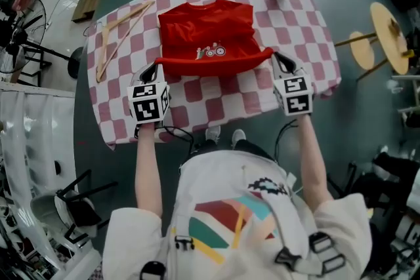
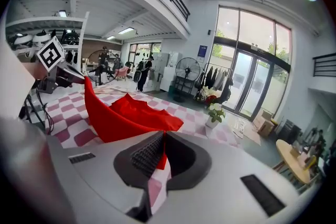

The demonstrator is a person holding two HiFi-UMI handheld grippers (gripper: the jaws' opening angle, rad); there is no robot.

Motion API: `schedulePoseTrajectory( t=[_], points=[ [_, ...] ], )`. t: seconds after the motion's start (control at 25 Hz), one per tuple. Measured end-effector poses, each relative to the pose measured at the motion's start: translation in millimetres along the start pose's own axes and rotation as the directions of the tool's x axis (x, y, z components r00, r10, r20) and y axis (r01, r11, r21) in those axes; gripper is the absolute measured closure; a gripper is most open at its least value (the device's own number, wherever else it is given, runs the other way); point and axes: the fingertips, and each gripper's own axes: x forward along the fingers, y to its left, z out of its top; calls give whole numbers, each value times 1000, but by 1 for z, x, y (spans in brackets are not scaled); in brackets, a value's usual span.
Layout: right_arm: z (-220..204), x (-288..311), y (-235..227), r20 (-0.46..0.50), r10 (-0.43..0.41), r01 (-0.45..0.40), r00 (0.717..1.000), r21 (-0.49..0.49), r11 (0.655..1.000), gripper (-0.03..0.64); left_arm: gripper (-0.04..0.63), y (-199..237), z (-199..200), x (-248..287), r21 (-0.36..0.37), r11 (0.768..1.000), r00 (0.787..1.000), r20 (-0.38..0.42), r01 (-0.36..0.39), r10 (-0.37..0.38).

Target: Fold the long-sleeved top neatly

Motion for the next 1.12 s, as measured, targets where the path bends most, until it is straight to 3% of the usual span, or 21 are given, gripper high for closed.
schedulePoseTrajectory(
  t=[0.28,0.52,0.88,1.12],
  points=[
    [58,47,-31,41,-80,81,996,-25,996,604,581,36,81,47,20,1000,997,75,11,-13],
    [91,125,-60,18,-52,52,998,-31,998,604,583,63,114,123,-5,999,999,18,-32,32],
    [95,257,-78,-87,70,-74,994,-43,996,604,581,101,112,236,-87,989,986,-125,-123,112],
    [76,317,-77,-168,134,-138,977,-12,990,604,582,112,82,286,-100,983,964,-234,-156,129]
  ],
)
